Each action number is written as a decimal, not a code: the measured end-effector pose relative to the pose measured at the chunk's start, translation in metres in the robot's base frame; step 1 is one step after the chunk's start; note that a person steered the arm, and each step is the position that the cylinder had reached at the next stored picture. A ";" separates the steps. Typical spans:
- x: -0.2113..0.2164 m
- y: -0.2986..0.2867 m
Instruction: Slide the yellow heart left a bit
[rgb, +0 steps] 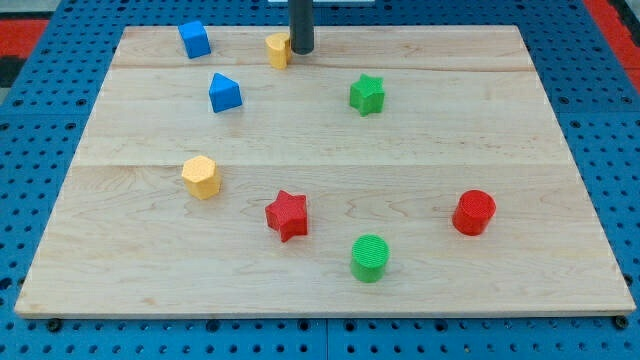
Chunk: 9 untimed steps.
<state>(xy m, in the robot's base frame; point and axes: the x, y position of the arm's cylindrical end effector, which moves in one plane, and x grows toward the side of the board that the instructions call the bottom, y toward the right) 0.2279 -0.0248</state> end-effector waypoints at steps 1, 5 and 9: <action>-0.002 -0.019; 0.024 -0.045; 0.028 -0.106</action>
<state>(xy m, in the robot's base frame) 0.2562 -0.1310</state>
